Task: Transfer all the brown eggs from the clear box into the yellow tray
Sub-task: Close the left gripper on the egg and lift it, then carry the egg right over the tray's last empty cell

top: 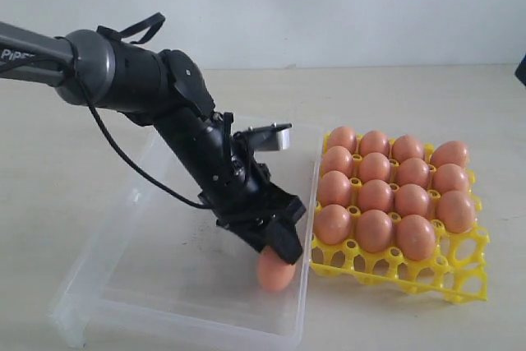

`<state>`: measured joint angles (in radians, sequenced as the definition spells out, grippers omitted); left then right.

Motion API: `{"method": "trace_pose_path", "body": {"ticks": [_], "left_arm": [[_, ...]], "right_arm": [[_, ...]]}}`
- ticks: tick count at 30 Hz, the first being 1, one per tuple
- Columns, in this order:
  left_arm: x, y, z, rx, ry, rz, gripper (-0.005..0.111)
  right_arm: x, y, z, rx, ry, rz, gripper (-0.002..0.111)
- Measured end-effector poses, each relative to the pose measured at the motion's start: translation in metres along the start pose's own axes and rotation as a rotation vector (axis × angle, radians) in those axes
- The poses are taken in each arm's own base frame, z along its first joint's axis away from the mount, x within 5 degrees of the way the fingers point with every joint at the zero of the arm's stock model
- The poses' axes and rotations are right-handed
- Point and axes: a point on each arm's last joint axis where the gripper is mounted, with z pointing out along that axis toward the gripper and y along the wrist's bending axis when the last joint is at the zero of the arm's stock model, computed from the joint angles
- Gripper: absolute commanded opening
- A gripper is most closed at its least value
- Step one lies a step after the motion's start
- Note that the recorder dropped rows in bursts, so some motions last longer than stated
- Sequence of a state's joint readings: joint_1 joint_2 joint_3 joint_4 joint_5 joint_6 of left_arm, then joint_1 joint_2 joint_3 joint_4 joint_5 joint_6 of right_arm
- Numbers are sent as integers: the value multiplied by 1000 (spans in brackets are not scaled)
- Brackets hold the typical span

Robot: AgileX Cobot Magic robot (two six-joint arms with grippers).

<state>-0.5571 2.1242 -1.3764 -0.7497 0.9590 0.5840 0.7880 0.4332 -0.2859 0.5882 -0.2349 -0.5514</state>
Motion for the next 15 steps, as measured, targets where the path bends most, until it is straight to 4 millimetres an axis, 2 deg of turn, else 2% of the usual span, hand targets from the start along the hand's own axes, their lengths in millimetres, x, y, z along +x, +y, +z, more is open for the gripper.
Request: {"method": "trace_pose_path", "body": {"ticks": [7,15], "left_arm": [[-17,-3,-34,-157,-211,82,4],[-25,-10,-56,-218,-343,117,4]], "right_arm": [[0,0,0,-2,4,0,0],[0,0,0,-2,4,0,0]]}}
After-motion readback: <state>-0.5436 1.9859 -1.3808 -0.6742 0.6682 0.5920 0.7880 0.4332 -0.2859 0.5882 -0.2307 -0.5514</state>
